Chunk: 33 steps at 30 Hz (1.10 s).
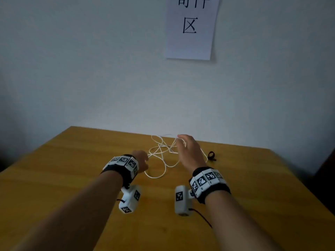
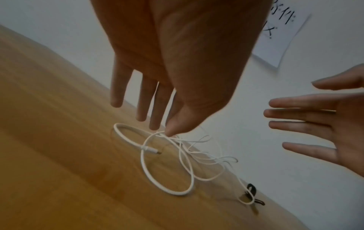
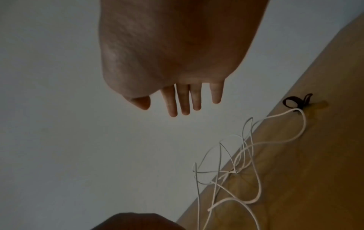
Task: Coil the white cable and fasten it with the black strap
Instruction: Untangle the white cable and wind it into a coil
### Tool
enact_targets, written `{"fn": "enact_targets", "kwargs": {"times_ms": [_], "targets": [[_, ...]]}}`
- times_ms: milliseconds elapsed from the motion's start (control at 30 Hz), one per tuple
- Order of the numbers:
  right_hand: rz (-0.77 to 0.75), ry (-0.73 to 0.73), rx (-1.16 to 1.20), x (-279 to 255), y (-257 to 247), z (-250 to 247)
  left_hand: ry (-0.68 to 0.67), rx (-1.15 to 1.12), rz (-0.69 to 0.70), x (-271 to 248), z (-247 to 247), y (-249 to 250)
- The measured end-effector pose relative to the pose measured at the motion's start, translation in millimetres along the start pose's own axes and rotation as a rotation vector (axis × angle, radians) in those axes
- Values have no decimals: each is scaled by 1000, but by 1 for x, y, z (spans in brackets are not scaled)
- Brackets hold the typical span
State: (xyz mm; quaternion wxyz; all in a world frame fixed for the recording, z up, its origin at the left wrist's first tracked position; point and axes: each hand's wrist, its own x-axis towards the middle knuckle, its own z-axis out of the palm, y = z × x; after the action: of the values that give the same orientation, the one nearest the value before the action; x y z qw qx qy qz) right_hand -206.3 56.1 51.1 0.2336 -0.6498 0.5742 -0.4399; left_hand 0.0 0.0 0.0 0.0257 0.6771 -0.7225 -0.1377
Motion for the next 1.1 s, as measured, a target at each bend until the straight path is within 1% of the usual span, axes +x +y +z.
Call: {"fn": "enact_targets", "kwargs": {"times_ms": [67,167,300,500,633,800,867,967,1033,1100], "targets": [[20,-24,-1,7,7,6,-33,19,-29,6,6,-4],[46,-79,-9,12,22,16,-128,131,-29,7,13,-4],[72,-117,-20,15,34,23,-148,166,-47,14,16,-2],[90,-183,-52,7,35,27,-174,191,-7,11,15,-7],[85,-199,-72,-2,31,25,-261,225,19,0,14,-3],[119,-227,-90,-12,22,19,-275,222,16,-22,21,-4],[130,-240,-103,-15,19,16,-235,133,-11,-28,18,-4],[129,-252,-118,-18,15,12,-148,-160,-35,-32,3,0],[126,-253,-122,-19,12,11,-136,-353,7,-37,-11,6],[123,-260,-119,-21,8,12,-142,-621,74,-44,-24,15]]}}
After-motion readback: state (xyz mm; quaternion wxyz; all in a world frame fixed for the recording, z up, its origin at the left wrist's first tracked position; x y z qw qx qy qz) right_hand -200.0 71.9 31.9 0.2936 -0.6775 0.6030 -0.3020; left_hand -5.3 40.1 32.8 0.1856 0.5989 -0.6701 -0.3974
